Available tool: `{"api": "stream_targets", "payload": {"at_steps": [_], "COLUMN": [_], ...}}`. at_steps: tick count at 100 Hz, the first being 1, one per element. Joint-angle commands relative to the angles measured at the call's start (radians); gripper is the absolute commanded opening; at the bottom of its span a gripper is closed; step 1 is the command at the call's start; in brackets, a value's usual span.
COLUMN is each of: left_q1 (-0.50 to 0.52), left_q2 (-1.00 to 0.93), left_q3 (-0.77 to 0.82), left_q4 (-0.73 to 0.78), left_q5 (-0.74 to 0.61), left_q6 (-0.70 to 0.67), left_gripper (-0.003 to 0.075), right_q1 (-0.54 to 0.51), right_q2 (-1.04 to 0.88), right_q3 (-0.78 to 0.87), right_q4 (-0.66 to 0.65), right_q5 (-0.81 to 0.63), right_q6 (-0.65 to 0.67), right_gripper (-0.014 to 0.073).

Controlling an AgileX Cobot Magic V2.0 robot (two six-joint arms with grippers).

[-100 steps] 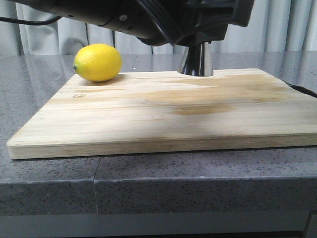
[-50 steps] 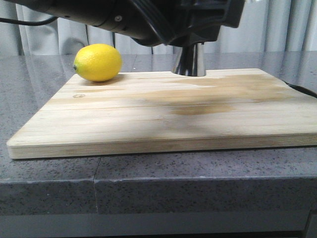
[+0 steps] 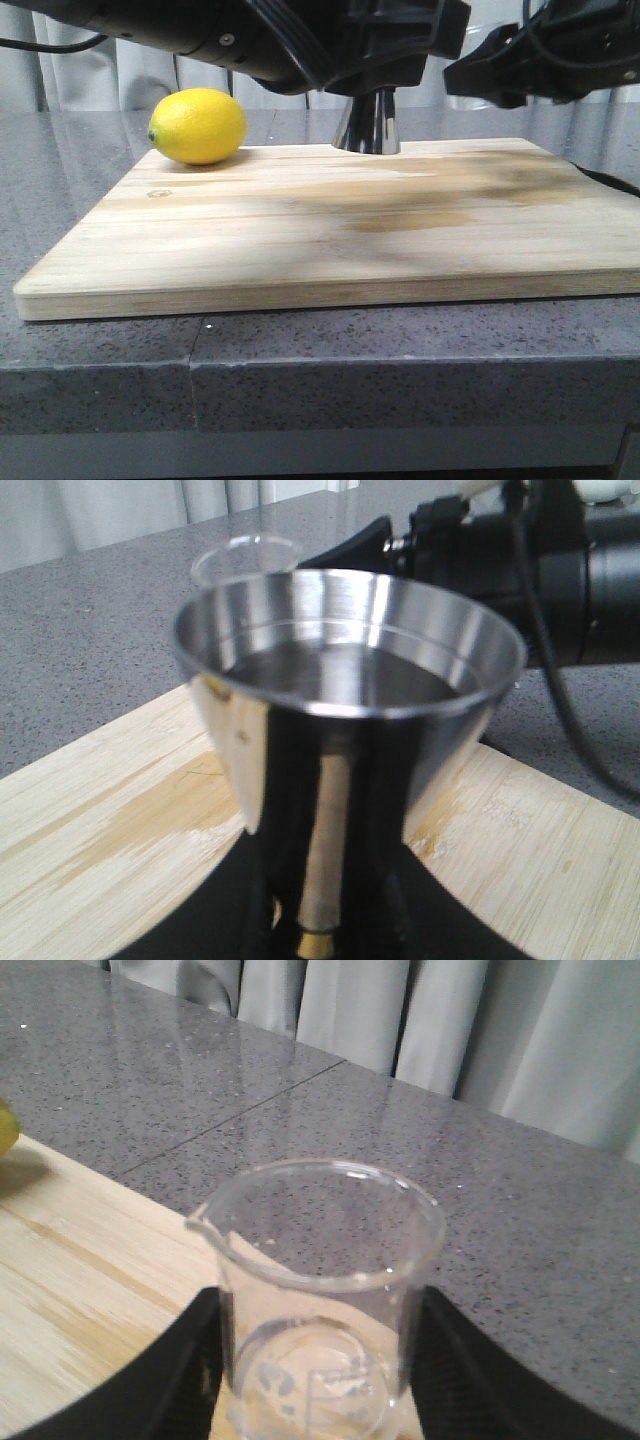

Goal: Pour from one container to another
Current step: 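Lower the beaker onto the board with the right gripper and release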

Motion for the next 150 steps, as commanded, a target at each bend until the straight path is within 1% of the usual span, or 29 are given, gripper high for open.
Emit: {"api": "stream_targets", "payload": {"at_steps": [1, 20, 40, 102, 107, 111, 121, 126, 131, 136, 150], "left_q1": [0.002, 0.002, 0.002, 0.002, 0.002, 0.002, 0.002, 0.002, 0.002, 0.002, 0.002], "left_q2": [-0.036, -0.036, -0.036, -0.036, -0.036, -0.036, -0.036, -0.036, -0.036, -0.036, -0.036], "left_q3": [-0.028, -0.028, -0.028, -0.028, -0.028, -0.028, -0.028, -0.028, -0.028, -0.028, -0.028], "left_q4": [0.002, 0.002, 0.002, 0.002, 0.002, 0.002, 0.002, 0.002, 0.002, 0.002, 0.002], "left_q5": [-0.084, -0.082, -0.082, -0.082, -0.082, -0.082, -0.082, -0.082, -0.082, -0.082, -0.082], "left_q6": [0.001, 0.001, 0.001, 0.001, 0.001, 0.001, 0.001, 0.001, 0.001, 0.001, 0.001], "left_gripper": [-0.0019, -0.0019, -0.0019, -0.0019, -0.0019, -0.0019, -0.0019, -0.0019, -0.0019, -0.0019, -0.0019], "right_q1": [-0.006, -0.006, -0.006, -0.006, -0.006, -0.006, -0.006, -0.006, -0.006, -0.006, -0.006], "right_q2": [0.001, 0.067, 0.121, 0.129, 0.129, 0.129, 0.129, 0.129, 0.129, 0.129, 0.129], "right_q3": [-0.023, -0.023, -0.023, -0.023, -0.023, -0.023, -0.023, -0.023, -0.023, -0.023, -0.023], "right_q4": [0.038, 0.054, 0.054, 0.047, 0.042, 0.042, 0.042, 0.042, 0.042, 0.042, 0.044], "right_q5": [-0.139, -0.207, -0.244, -0.236, -0.236, -0.236, -0.243, -0.245, -0.246, -0.247, -0.276], "right_q6": [0.000, 0.000, 0.000, 0.000, 0.000, 0.000, 0.000, 0.000, 0.000, 0.000, 0.000], "right_gripper": [0.0226, 0.0226, 0.0226, 0.0230, 0.0250, 0.0286, 0.0419, 0.0473, 0.0509, 0.0526, 0.0531]}}
